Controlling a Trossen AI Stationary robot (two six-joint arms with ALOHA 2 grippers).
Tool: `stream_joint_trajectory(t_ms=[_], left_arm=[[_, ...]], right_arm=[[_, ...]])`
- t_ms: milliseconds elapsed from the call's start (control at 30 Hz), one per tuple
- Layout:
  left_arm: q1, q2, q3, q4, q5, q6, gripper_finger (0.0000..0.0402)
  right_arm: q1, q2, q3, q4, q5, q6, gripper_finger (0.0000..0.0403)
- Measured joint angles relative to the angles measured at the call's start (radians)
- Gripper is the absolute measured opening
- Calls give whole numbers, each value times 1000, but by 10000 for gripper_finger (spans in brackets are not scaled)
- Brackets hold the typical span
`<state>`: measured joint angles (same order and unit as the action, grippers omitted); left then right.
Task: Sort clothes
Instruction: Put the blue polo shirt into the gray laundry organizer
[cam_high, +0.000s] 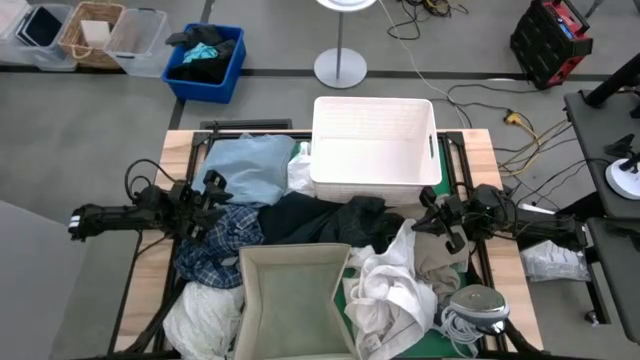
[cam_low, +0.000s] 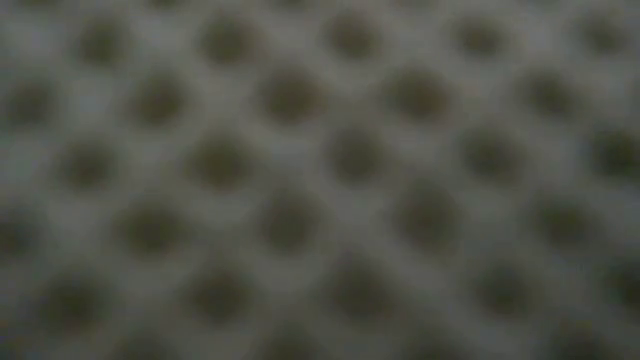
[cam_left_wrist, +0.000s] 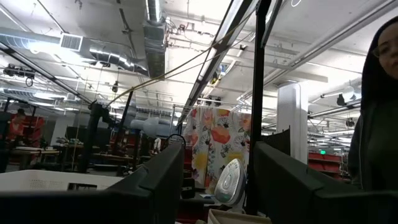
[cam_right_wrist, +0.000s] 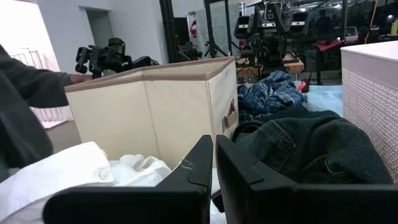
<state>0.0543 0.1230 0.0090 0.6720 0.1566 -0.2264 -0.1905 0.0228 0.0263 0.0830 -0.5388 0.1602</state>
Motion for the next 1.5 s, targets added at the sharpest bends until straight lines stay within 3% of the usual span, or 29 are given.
stream_joint_trajectory(t_ms=[200,367,500,800,1033,1133,1300,1500], left_arm=[[0,0,0,124,0,-122,174],[0,0,0,285,-34,-80,174],[0,2,0,295,-43,1,174],[0,8,40,296,-43,-184,174],[0,8,113,292,-84,-98,174],[0,12,170,292,-104,-70,174],[0,12,271,245,-121,-74,174],[0,19,398,-47,-121,-61,174]], right_arm=[[0,0,0,22,25,7,13],[0,1,-1,231,53,310,13],[1,-1,21,334,199,595,13],[0,0,160,327,262,610,13],[0,1,270,309,252,599,13],[0,20,341,289,311,623,13],[0,139,510,111,363,630,13],[0,353,706,-3,374,600,13]])
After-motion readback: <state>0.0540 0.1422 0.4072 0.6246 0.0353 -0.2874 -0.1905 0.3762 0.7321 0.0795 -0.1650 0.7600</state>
